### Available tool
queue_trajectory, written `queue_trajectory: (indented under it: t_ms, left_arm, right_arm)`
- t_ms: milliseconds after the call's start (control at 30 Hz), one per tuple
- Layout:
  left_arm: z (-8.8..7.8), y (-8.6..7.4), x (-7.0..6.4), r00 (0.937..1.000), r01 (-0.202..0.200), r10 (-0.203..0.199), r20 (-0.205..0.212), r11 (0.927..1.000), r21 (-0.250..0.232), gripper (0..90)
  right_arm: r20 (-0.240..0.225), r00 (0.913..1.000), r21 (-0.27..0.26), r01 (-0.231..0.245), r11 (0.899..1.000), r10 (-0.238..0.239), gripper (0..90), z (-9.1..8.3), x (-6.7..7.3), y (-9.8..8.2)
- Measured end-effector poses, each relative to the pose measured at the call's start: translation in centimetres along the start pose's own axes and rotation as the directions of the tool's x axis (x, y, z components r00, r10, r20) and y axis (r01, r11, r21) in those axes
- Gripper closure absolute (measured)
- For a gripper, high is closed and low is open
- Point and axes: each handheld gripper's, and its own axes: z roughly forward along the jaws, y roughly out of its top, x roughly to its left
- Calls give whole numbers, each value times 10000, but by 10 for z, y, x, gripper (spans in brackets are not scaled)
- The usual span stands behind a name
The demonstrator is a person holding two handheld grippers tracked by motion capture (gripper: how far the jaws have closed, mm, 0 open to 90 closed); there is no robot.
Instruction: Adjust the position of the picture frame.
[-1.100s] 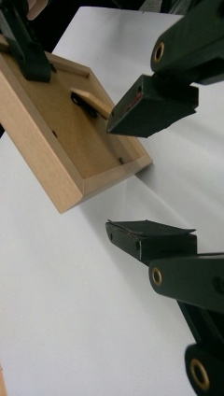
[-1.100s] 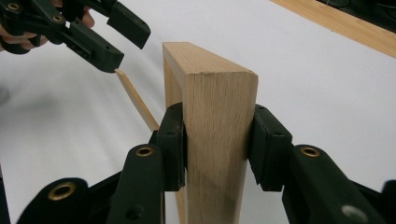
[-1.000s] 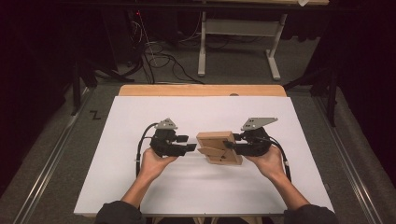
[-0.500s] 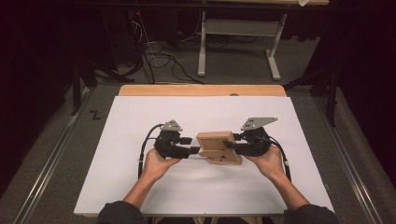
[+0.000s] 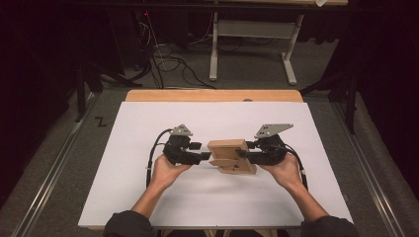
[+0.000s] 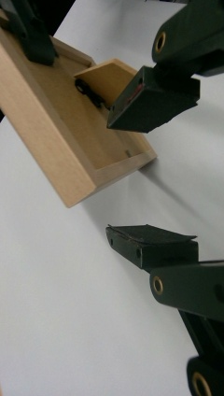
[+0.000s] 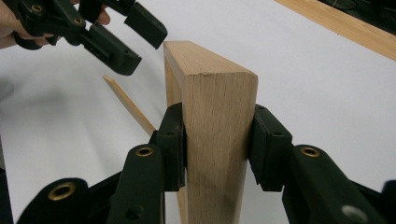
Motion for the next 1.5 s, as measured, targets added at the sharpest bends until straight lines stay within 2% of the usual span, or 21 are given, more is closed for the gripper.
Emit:
queue_trajectory:
  t_ms: [167, 333, 500, 700, 833, 967, 1167, 1333, 1367, 1400, 1433, 1500]
  left_arm:
    - [5, 8, -3, 9999, -130, 131, -21, 9999, 29, 441]
    - [13, 10, -1, 9999, -87, 87, 82, 9999, 83, 461]
    - [19, 13, -2, 9994, -276, 271, 205, 9994, 222, 482]
    - [21, 13, -1, 9995, -276, 271, 169, 9992, 282, 512]
    - [19, 10, 1, 9992, -377, 370, 151, 9981, 486, 618]
    - [17, 8, 1, 9989, -474, 471, 54, 9967, 662, 673]
    - [17, 4, 4, 9999, -80, 71, 139, 9978, 656, 744]
    - [17, 1, 4, 9999, 23, -33, 134, 9970, 776, 794]
    - [17, 0, 5, 10000, -27, 26, 5, 9962, 865, 806]
    - [16, -2, 6, 10000, -31, 26, 63, 9965, 838, 897]
    - [15, -3, 7, 9999, 66, -78, 142, 9965, 828, 898]
    - [15, -3, 7, 10000, -16, 11, 47, 9959, 905, 898]
  right_arm:
    - [-61, 10000, -34, 7, 10000, -7, 624, 0, -1, -1]
    - [-167, 9999, 10, -36, 10000, 36, 623, 0, -2, -2]
    - [-257, 9996, -22, -67, 10000, 66, 622, 1, -3, -2]
    - [-370, 9993, -55, 20, 10000, -22, 621, 1, -4, -2]
    - [-402, 9992, -149, -93, 9998, 87, 620, 2, -6, -3]
    - [-366, 9993, -120, -6, 9999, 2, 620, 3, -5, -1]
    - [-400, 9992, -177, -53, 9998, 46, 619, 4, -4, -1]
    - [-454, 9989, -237, -152, 9996, 141, 617, 4, -4, -1]
    - [-467, 9988, -253, -182, 9995, 171, 616, 4, -4, -1]
    - [-463, 9988, -261, -187, 9995, 174, 614, 5, -4, -1]
    - [-554, 9982, -293, -244, 9993, 228, 615, 5, -4, -1]
    - [-523, 9986, -325, -117, 9994, 100, 615, 6, -3, 0]
